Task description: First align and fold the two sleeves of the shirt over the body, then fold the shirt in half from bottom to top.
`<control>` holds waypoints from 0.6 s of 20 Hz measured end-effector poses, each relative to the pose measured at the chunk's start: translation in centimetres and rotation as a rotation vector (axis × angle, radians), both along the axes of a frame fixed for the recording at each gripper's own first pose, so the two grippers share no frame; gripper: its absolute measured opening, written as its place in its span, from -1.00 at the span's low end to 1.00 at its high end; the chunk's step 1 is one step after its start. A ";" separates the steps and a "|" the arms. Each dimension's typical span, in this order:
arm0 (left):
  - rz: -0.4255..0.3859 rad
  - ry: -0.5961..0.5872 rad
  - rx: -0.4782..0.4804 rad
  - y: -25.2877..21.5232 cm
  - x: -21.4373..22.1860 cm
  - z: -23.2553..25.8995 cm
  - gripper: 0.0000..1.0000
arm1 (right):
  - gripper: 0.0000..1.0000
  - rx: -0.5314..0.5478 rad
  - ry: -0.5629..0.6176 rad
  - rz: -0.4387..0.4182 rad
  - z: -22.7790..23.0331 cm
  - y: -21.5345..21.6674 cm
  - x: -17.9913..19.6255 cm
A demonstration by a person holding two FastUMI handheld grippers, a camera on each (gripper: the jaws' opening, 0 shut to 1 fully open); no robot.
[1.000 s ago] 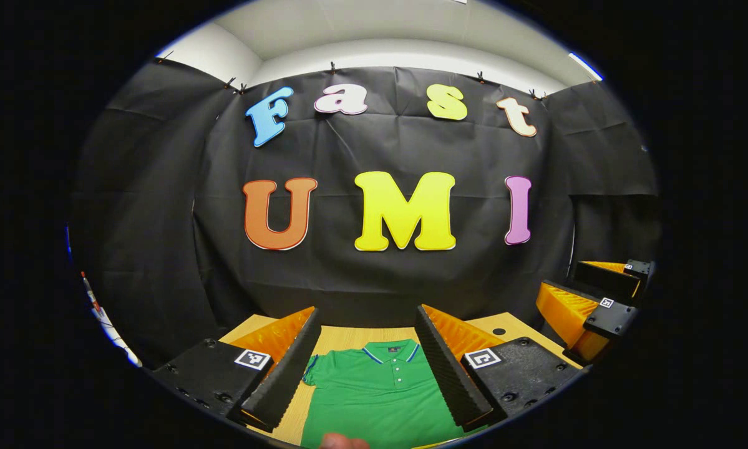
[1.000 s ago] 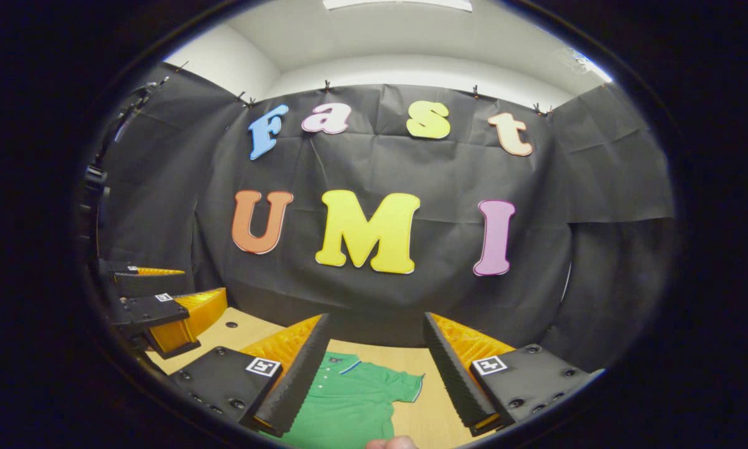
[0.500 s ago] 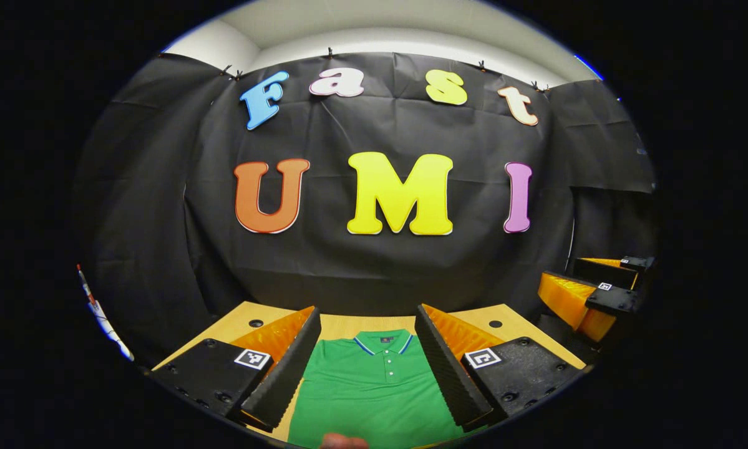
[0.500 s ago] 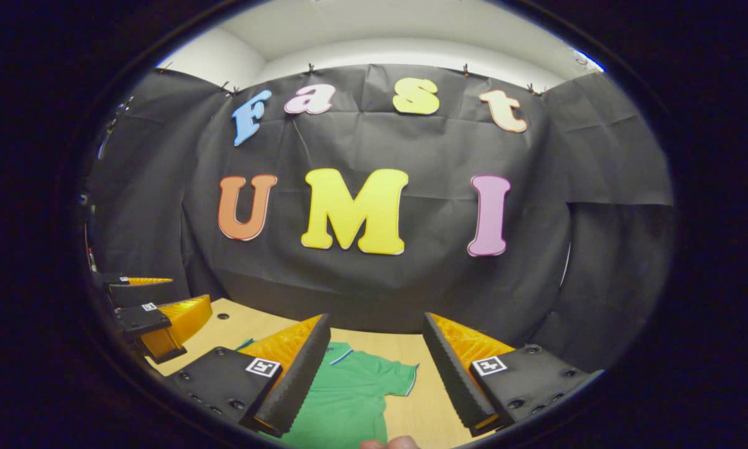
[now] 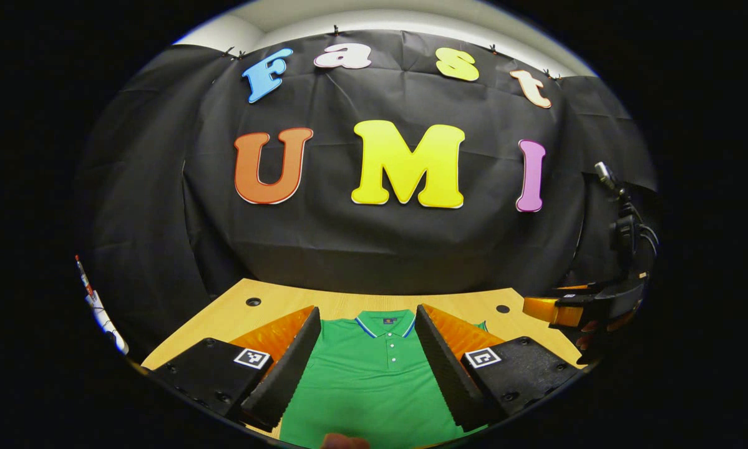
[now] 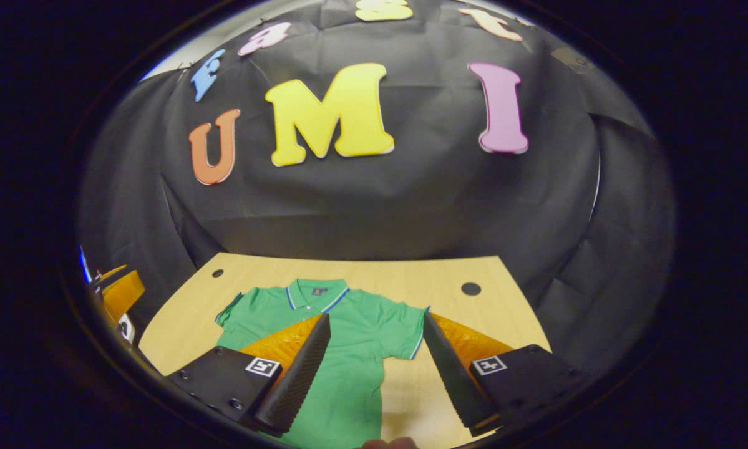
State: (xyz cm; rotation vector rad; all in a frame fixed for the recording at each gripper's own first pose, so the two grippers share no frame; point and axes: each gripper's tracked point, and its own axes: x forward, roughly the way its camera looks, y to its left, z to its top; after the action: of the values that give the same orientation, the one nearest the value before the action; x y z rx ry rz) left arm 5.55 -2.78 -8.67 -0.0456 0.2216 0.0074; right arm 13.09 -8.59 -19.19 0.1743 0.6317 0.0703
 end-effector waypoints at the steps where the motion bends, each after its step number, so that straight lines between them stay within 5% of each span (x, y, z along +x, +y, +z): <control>1: 0.006 0.010 0.003 0.1 0.1 -0.3 0.94 | 0.86 0.010 0.052 -0.004 -1.8 -0.4 0.3; 12: 0.029 0.140 0.036 -1.0 0.1 -4.3 0.96 | 1.00 0.095 0.335 -0.035 -17.1 -4.1 7.4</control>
State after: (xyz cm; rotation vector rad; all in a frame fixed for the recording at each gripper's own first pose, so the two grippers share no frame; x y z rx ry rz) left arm 5.68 -3.74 -12.92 -0.0119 0.3603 0.0435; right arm 20.46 -12.70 -36.25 0.2920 0.9601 0.0375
